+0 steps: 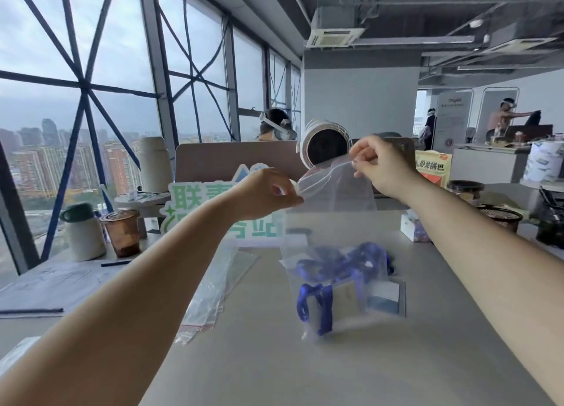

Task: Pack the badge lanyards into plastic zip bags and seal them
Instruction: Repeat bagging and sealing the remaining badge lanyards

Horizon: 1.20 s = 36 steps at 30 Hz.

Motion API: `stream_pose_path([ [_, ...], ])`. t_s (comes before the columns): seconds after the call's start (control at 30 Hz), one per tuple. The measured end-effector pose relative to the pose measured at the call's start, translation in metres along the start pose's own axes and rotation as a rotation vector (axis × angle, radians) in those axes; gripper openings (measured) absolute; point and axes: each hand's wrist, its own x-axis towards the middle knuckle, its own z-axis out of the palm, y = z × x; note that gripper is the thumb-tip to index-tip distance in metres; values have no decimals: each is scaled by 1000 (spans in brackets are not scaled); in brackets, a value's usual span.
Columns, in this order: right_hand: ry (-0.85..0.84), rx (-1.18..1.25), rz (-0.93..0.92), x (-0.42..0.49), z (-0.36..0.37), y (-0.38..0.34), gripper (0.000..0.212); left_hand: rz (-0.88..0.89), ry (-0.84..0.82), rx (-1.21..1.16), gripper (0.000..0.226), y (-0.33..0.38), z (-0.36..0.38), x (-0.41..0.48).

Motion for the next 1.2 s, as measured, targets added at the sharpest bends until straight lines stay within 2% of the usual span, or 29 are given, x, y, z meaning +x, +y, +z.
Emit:
stream_pose_path([
  [0.1,15,224,117,-7,8,4,57,-164,102,-83,21,3,-1,4],
  [0.17,-19,284,209,-14,14,11,71,-219,130,-97,25,0,1,5],
  [0.27,-42,373,289,-24,24,20,60,-261,159,-124,26,-2,2,3],
  [0.33,8,418,302,-27,26,21,48,-277,164,-187,22,-7,-1,4],
  [0.4,1,488,323,-29,22,21,45,-314,146,-268,15,-9,-7,5],
  [0.5,-236,436,358,-34,19,23,40,-331,172,-305,15,-15,-10,9],
  [0.57,-286,353,340,-37,24,28,27,-319,197,-228,16,-19,-8,11],
  [0.63,-247,337,315,-35,29,33,13,-315,226,-151,13,-23,-5,14],
  [0.73,-251,297,312,-26,32,37,10,-353,279,-56,21,-32,-3,23],
  [0.87,-262,298,339,-12,34,37,15,-347,279,-108,21,-43,-3,39],
  [0.97,-108,351,321,6,34,40,5,-320,190,-157,16,-50,-7,51],
  [1.03,-38,273,290,19,33,42,3,-316,168,-143,19,-55,-10,59],
  [1.13,-23,197,294,35,33,45,10,-320,227,-106,11,-62,-11,70],
  [1.2,5,189,293,45,35,48,11,-371,263,-208,12,-67,-8,76],
])
